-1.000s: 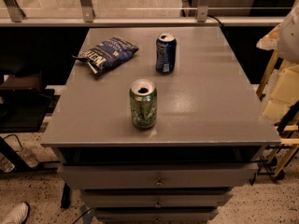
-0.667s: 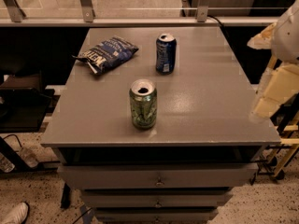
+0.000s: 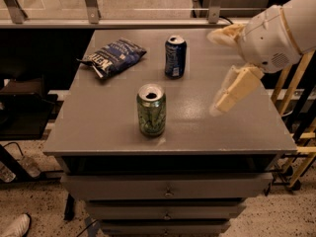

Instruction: Knock green can over

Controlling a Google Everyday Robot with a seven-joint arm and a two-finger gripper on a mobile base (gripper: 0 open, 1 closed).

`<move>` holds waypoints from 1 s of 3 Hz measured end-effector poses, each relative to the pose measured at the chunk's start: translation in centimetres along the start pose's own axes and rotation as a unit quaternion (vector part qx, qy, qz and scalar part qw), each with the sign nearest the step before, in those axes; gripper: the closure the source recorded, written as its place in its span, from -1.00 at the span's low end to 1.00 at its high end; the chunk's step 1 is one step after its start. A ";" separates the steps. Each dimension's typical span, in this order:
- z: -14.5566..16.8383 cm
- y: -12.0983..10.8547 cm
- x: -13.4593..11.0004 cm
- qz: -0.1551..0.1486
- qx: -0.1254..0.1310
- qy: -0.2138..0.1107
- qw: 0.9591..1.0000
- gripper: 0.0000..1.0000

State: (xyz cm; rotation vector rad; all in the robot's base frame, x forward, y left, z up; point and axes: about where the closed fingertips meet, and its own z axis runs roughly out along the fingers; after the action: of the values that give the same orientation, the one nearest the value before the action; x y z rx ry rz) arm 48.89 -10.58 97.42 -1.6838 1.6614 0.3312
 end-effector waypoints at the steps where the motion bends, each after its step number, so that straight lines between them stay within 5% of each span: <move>1: 0.5 0.5 -2.8 -0.003 -0.013 -0.047 0.999 -1.00; 2: 0.5 0.5 -2.8 -0.003 -0.013 -0.048 0.999 -1.00; 3: 3.6 1.3 -1.8 0.006 -0.039 -0.067 0.997 -1.00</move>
Offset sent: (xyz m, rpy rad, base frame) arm -0.0063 0.0259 0.0122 0.0861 0.0035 0.0552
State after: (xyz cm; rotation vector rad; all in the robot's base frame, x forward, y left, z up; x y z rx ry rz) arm 48.55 -6.75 95.65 -1.6705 1.5777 0.5101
